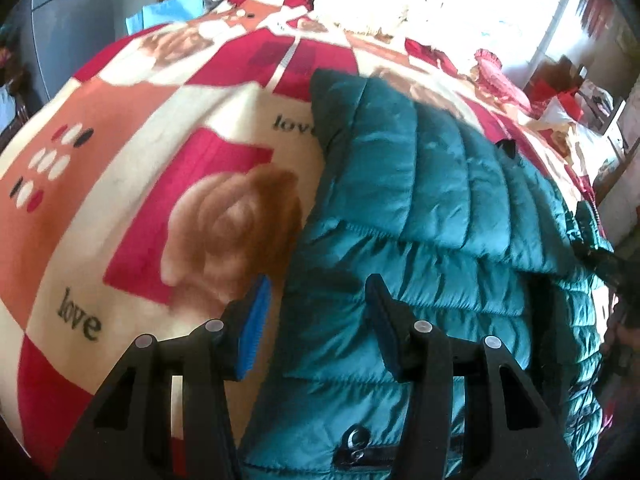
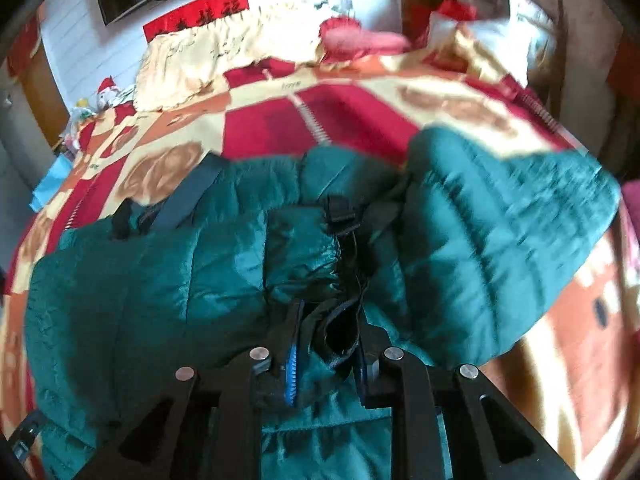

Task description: Fold large clothes

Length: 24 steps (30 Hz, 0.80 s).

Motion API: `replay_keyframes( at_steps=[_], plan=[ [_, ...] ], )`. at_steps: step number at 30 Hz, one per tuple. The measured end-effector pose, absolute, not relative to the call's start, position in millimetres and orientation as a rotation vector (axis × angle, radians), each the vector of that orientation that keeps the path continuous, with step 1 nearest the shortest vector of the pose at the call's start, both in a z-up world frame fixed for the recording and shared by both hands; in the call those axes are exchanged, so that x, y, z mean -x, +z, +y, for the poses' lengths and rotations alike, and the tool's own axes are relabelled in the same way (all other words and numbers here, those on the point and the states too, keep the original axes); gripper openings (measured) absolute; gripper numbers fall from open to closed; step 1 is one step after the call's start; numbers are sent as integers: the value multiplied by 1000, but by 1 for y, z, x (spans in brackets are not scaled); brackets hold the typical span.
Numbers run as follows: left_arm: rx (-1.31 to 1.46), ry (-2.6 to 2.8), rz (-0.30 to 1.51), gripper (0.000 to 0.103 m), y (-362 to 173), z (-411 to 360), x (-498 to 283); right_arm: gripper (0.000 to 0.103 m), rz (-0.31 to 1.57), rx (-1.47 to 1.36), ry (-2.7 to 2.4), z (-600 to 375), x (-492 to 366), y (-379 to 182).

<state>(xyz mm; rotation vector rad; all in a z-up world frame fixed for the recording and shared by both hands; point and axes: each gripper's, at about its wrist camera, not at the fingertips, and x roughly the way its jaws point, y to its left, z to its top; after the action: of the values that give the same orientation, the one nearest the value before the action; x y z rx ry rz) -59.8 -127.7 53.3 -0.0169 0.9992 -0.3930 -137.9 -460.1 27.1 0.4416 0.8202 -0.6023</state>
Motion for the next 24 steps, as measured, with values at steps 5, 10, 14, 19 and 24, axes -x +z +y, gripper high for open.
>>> replay_keyframes(
  at_steps=[5, 10, 14, 19, 24],
  plan=[
    [31, -406, 943, 49, 74, -143, 48, 70, 700, -599, -486, -457, 168, 51],
    [-6, -398, 907, 49, 81, -176, 28, 70, 739, -547, -401, -432, 145, 67],
    [-52, -362, 914, 49, 70, -193, 12, 70, 813, -407, -416, -410, 113, 54],
    [-113, -323, 910, 58, 54, -205, 2, 64, 862, -414, -426, -417, 93, 22],
    [-90, -324, 909, 71, 43, -202, -1, 65, 884, -423, -432, -426, 87, -1]
  ],
)
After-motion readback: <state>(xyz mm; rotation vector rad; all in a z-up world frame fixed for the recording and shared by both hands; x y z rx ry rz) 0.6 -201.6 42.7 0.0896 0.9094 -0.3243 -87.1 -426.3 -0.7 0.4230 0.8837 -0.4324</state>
